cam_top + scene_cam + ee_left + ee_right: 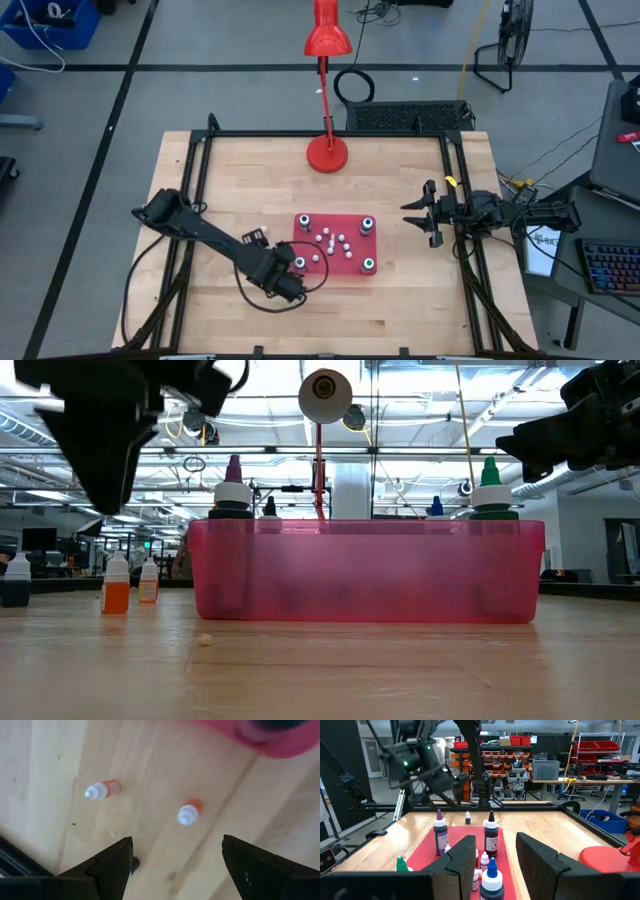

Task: Pick & Place food coloring
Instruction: Put the small orange food coloring bottle into the pink bin

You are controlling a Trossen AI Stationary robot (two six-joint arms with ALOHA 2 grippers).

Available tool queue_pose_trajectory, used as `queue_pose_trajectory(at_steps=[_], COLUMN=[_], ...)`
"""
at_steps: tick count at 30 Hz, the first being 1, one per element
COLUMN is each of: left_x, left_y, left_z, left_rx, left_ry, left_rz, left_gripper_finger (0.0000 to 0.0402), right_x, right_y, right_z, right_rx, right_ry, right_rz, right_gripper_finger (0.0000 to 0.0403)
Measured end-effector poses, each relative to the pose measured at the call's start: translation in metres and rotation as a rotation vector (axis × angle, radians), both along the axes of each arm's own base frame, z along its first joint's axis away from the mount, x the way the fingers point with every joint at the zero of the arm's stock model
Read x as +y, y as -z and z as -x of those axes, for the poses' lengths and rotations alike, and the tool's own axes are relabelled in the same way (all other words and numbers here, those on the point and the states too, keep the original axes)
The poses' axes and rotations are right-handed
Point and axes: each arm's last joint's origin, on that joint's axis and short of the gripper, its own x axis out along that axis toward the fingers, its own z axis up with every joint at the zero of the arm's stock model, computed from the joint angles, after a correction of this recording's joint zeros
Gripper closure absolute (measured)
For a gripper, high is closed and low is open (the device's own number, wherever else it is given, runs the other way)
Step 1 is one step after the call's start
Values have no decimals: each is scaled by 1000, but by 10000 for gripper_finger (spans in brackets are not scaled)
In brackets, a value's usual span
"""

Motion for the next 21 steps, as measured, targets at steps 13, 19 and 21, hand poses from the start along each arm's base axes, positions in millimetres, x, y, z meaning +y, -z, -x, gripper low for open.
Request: queue_pose_trajectory(at_steps=[13,19,21], left_x=[15,26,28], left_y=[52,69,71], left_z=[6,4,4], left_rx=[4,-14,-17], left_ry=[20,40,44], left_rz=[86,123,126], left_gripper_finger=[102,111,115], right_x=[0,0,0], right_y=[0,0,0], right_z=[0,0,0], right_rx=[0,1,0], right_ry=[0,0,0], right_rz=[0,0,0], right_gripper_finger=[273,273,273])
